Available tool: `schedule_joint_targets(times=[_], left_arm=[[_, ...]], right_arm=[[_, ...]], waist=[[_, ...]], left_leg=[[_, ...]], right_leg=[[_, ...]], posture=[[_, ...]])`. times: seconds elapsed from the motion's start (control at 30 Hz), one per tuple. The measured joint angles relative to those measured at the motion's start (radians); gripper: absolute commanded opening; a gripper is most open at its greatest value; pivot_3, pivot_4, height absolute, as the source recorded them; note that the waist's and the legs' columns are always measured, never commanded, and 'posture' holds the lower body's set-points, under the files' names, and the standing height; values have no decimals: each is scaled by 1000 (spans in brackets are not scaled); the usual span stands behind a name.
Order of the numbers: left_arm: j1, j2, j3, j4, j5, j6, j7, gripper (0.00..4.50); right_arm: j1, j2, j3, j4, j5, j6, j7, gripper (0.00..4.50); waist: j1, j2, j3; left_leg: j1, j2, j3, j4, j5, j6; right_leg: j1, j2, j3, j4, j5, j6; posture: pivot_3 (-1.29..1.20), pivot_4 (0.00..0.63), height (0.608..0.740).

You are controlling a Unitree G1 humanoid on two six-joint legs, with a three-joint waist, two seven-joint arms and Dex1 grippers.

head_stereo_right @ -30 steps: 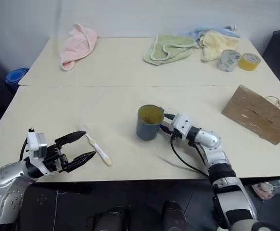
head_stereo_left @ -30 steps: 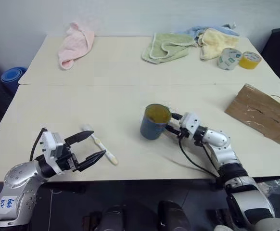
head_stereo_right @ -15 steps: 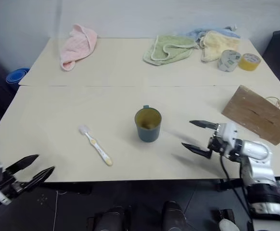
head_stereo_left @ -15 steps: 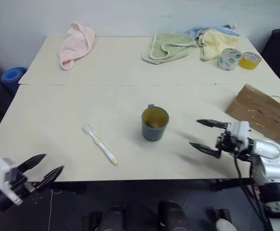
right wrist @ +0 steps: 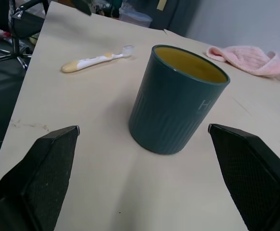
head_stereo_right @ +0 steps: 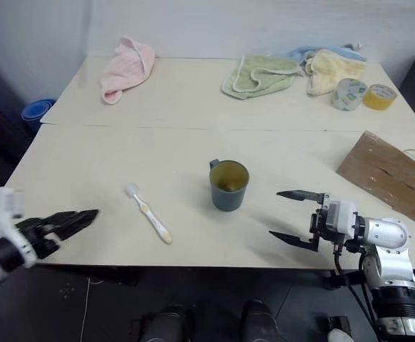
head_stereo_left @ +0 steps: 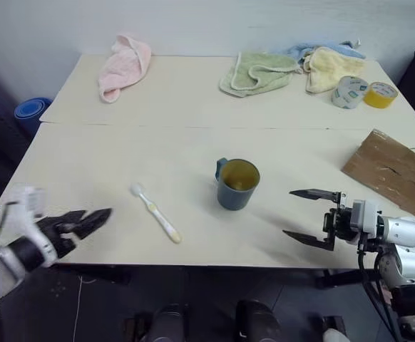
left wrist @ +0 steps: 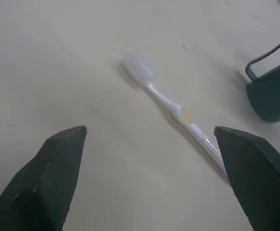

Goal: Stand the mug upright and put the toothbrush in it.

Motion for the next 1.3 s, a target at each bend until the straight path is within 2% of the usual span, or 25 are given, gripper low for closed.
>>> schedule_joint_targets(times=[0.13,0.2,0.23,0.3,0.4,0.47,0.57,0.83,1.0,1.07,1.17,1.23,1.3], left_arm=[[-177,8,-182,51,-167,7,288,4500],[-261,-11,-267,82,-210,-2,411,4500],[-325,-59,-338,115,-243,-29,525,4500],[-413,-104,-440,156,-247,-33,625,4500],[-491,-115,-537,164,-204,0,688,4500],[-509,-117,-570,165,-184,14,699,4500],[-528,-146,-585,178,-164,18,715,3969],[-573,-175,-625,226,-95,88,667,1759],[-572,-184,-621,245,-65,104,616,407],[-569,-197,-618,248,-50,108,590,180],[-562,-198,-599,249,-16,113,532,170],[-536,-199,-568,251,22,76,441,170],[-491,-204,-530,262,99,-13,256,170]], right_arm=[[-21,4,-2,8,-3,-1,3,4471],[-21,3,2,14,-4,-1,13,4471],[-15,3,1,13,-3,1,21,4471],[8,-2,-4,-6,1,11,22,4471],[53,-3,-8,-50,10,28,15,4471],[71,-3,-11,-69,12,40,5,4471],[89,-3,-31,-96,23,54,-19,4500],[111,-3,-45,-161,31,108,-88,4500],[110,-3,-49,-172,33,117,-91,4500],[109,-3,-51,-172,40,120,-90,4500],[109,-3,-74,-168,41,124,-84,4500],[108,-7,-82,-155,42,123,-78,4500],[111,-7,-87,-132,41,118,-71,4500]], waist=[[-5,1,0],[-6,1,0],[-6,1,1],[-2,1,1],[12,3,-1],[18,7,-3],[25,11,-5],[31,14,-7],[31,16,-8],[31,16,-9],[26,17,-9],[24,17,-9],[22,15,-7]], left_leg=[[1,0,0,0,0,0],[1,0,0,0,0,0],[1,0,1,0,0,0],[0,-1,4,1,0,-1],[1,-2,5,2,1,-1],[2,-2,7,2,2,-1],[2,-3,8,2,2,0],[16,-3,8,-2,2,0],[16,-3,8,-2,2,0],[16,-3,8,-2,2,0],[16,-3,8,-2,2,0],[15,-3,8,-2,2,0],[14,-2,9,-2,2,-1]], right_leg=[[0,1,-1,0,0,0],[1,2,-2,-1,0,0],[1,2,-2,-1,0,0],[2,2,-2,0,0,0],[5,3,-2,-2,0,0],[6,3,-1,-4,0,0],[7,3,0,-5,0,0],[21,3,0,-12,0,0],[22,3,0,-15,0,0],[22,3,0,-15,0,0],[21,3,0,-15,0,0],[21,4,0,-16,0,0],[19,5,0,-16,-1,-1]], posture=[[0,150,740],[0,150,740],[0,150,740],[0,150,740],[0,150,740],[0,150,740],[0,150,740],[0,150,740],[0,150,740],[0,150,740],[0,150,740],[0,150,740],[0,150,740]])
